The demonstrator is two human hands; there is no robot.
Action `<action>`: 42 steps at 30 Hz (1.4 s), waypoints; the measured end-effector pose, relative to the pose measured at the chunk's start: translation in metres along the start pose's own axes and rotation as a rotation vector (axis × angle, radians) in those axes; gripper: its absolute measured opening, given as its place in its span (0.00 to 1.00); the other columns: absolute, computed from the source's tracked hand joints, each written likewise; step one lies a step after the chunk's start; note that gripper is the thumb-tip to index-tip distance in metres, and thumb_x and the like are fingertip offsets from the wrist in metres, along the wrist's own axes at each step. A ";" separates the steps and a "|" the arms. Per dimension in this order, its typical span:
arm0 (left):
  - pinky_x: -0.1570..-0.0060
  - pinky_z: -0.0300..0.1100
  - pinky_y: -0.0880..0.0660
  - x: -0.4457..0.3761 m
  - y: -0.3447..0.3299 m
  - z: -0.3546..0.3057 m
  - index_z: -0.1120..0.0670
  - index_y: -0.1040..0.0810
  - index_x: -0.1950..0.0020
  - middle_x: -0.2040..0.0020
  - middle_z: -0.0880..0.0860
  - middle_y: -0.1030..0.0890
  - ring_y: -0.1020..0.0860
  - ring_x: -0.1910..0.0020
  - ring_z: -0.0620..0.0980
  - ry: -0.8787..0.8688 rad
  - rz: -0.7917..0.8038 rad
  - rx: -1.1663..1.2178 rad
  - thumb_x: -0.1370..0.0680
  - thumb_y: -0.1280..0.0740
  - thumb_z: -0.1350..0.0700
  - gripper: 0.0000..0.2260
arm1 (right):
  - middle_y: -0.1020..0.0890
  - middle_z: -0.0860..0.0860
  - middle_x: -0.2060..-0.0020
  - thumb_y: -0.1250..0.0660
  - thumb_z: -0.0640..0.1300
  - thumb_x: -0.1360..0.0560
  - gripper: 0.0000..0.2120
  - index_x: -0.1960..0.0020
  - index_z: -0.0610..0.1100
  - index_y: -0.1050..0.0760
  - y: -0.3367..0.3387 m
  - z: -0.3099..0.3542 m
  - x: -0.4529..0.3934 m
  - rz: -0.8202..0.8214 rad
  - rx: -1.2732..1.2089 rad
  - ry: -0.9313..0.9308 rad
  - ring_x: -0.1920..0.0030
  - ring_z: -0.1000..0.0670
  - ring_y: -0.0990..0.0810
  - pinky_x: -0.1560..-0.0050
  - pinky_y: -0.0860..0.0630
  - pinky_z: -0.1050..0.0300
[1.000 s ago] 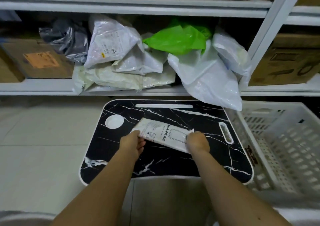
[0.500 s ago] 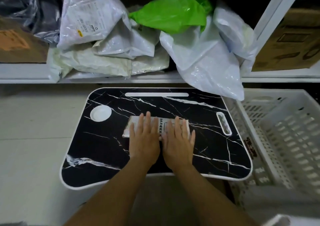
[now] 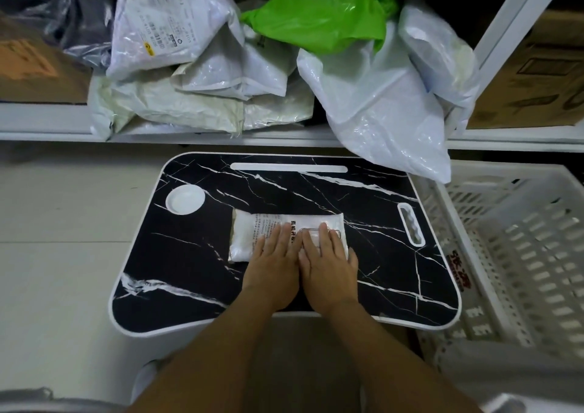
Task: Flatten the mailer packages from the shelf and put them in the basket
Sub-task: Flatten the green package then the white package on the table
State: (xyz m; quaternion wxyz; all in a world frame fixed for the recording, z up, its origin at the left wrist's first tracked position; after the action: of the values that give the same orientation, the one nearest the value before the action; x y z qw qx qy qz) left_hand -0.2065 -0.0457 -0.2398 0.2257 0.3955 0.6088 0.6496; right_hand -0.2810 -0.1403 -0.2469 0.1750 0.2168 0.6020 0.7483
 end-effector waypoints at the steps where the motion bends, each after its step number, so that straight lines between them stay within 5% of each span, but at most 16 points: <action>1: 0.24 0.55 0.58 -0.001 0.000 0.001 0.54 0.65 0.23 0.23 0.57 0.65 0.64 0.23 0.56 -0.007 0.008 0.014 0.17 0.55 0.51 0.27 | 0.47 0.50 0.21 0.66 0.59 0.21 0.29 0.23 0.57 0.46 0.002 0.000 -0.001 -0.001 0.009 -0.003 0.22 0.46 0.48 0.29 0.43 0.40; 4: 0.24 0.49 0.51 -0.005 0.007 0.001 0.57 0.53 0.21 0.21 0.57 0.55 0.54 0.22 0.55 0.009 -0.015 0.097 0.17 0.53 0.53 0.25 | 0.31 0.49 0.31 0.49 0.56 0.19 0.18 0.31 0.57 0.33 0.011 0.001 -0.008 -0.076 0.077 0.005 0.35 0.43 0.31 0.41 0.32 0.43; 6: 0.32 0.42 0.37 -0.006 0.015 -0.001 0.58 0.33 0.29 0.26 0.56 0.37 0.34 0.29 0.53 0.121 -0.151 0.262 0.18 0.48 0.56 0.18 | 0.21 0.48 0.50 0.36 0.51 0.24 0.09 0.45 0.51 0.23 0.019 0.013 -0.011 -0.148 0.153 0.001 0.53 0.45 0.22 0.53 0.30 0.47; 8: 0.37 0.40 0.32 -0.006 0.020 0.001 0.57 0.26 0.37 0.33 0.55 0.31 0.31 0.34 0.51 0.241 -0.263 0.323 0.19 0.43 0.57 0.13 | 0.21 0.49 0.63 0.27 0.48 0.31 0.06 0.58 0.48 0.21 0.024 0.022 -0.017 -0.192 0.186 -0.028 0.67 0.46 0.23 0.60 0.31 0.50; 11: 0.26 0.47 0.46 -0.004 0.016 0.014 0.54 0.41 0.24 0.23 0.58 0.46 0.50 0.23 0.57 0.318 -0.204 0.247 0.18 0.45 0.51 0.22 | 0.21 0.47 0.48 0.31 0.46 0.27 0.09 0.47 0.46 0.22 0.023 0.030 -0.028 -0.216 0.061 0.078 0.47 0.44 0.23 0.50 0.28 0.46; 13: 0.24 0.54 0.56 -0.004 0.011 0.023 0.50 0.56 0.21 0.21 0.58 0.57 0.61 0.23 0.59 0.279 -0.067 0.136 0.18 0.50 0.48 0.27 | 0.33 0.49 0.29 0.40 0.46 0.21 0.19 0.30 0.48 0.33 0.015 0.033 -0.029 -0.067 -0.031 0.214 0.28 0.44 0.37 0.33 0.36 0.44; 15: 0.25 0.57 0.57 -0.004 0.006 0.030 0.50 0.61 0.22 0.22 0.59 0.62 0.64 0.24 0.61 0.229 -0.009 0.116 0.18 0.52 0.47 0.28 | 0.46 0.52 0.22 0.48 0.49 0.18 0.26 0.22 0.49 0.48 0.007 0.031 -0.027 0.055 -0.033 0.292 0.22 0.48 0.51 0.26 0.48 0.45; 23: 0.24 0.55 0.56 -0.008 0.000 0.038 0.57 0.61 0.22 0.22 0.62 0.61 0.62 0.23 0.60 0.268 0.005 0.142 0.18 0.59 0.43 0.29 | 0.48 0.55 0.21 0.70 0.58 0.25 0.35 0.21 0.51 0.50 0.004 0.028 -0.029 0.092 0.034 0.242 0.22 0.50 0.54 0.25 0.49 0.47; 26: 0.25 0.55 0.52 -0.014 0.001 0.043 0.54 0.57 0.21 0.21 0.59 0.56 0.55 0.23 0.61 0.278 0.062 0.098 0.19 0.59 0.45 0.28 | 0.39 0.51 0.24 0.54 0.52 0.18 0.23 0.25 0.48 0.40 0.003 0.039 -0.037 0.075 0.002 0.165 0.22 0.47 0.46 0.25 0.46 0.46; 28: 0.30 0.55 0.40 -0.021 0.010 0.045 0.56 0.45 0.22 0.24 0.59 0.42 0.42 0.27 0.61 0.259 0.014 0.012 0.22 0.59 0.49 0.29 | 0.31 0.47 0.29 0.48 0.47 0.18 0.17 0.32 0.45 0.32 0.005 0.052 -0.052 0.026 -0.034 0.148 0.25 0.45 0.39 0.25 0.43 0.48; 30: 0.33 0.51 0.35 -0.024 0.018 0.052 0.57 0.36 0.27 0.31 0.57 0.33 0.35 0.33 0.58 0.240 -0.042 -0.013 0.22 0.53 0.52 0.24 | 0.34 0.46 0.27 0.46 0.45 0.17 0.17 0.30 0.45 0.33 0.004 0.064 -0.063 0.049 -0.120 0.187 0.24 0.44 0.41 0.26 0.41 0.48; 34: 0.24 0.52 0.53 -0.014 0.009 0.071 0.56 0.58 0.21 0.21 0.58 0.58 0.58 0.22 0.57 0.156 0.017 0.074 0.17 0.51 0.49 0.28 | 0.42 0.52 0.22 0.49 0.48 0.18 0.24 0.22 0.49 0.46 -0.001 0.068 -0.060 0.119 -0.135 0.309 0.22 0.47 0.48 0.25 0.46 0.48; 42: 0.24 0.53 0.54 -0.015 0.009 0.072 0.54 0.64 0.22 0.22 0.59 0.63 0.63 0.23 0.59 0.257 0.129 0.105 0.17 0.58 0.45 0.28 | 0.45 0.49 0.22 0.49 0.49 0.17 0.26 0.21 0.47 0.48 -0.001 0.069 -0.056 0.103 -0.018 0.261 0.22 0.47 0.51 0.25 0.51 0.45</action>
State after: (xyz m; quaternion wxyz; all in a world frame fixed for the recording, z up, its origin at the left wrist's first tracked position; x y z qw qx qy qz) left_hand -0.1390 -0.0143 -0.2390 0.0827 0.3584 0.6392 0.6753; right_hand -0.1969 -0.1124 -0.2420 0.0586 0.1467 0.6011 0.7834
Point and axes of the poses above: each hand's wrist, its own x-axis away from the middle knuckle, its own y-axis out of the back of the hand, z = x × y, the point moved 1 cm from there along -x, towards the middle knuckle
